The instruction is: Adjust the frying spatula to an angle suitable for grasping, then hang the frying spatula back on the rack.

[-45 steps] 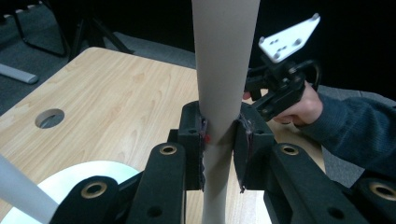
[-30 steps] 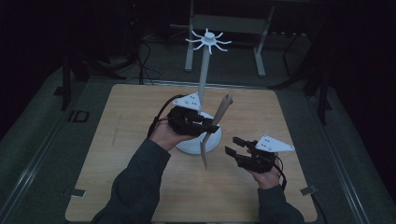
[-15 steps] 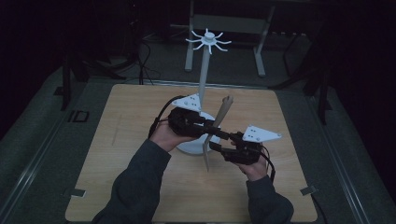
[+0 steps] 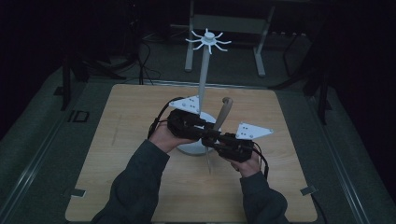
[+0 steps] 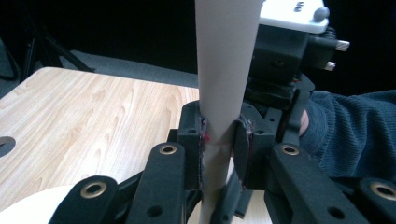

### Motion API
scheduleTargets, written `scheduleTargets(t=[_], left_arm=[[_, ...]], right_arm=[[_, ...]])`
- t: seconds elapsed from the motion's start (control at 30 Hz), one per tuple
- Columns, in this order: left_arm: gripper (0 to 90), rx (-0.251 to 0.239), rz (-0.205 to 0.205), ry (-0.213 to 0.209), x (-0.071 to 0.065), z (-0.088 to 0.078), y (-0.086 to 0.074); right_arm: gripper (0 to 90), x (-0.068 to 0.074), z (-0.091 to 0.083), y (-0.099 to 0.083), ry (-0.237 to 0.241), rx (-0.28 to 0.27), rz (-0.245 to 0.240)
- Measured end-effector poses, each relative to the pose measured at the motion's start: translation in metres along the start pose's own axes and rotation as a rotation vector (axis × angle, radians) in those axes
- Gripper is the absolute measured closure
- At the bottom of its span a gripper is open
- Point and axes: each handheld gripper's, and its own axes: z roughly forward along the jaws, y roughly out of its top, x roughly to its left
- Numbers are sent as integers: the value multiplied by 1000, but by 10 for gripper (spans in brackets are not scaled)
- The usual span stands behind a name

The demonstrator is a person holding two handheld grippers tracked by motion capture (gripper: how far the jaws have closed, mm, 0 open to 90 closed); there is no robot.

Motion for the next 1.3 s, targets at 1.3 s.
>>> scheduleTargets(t=[1.3], left_arm=[[601,-26,-196,498,-3,-53,-64]], right_arm=[[783,-21,4,48,-432,43,77]])
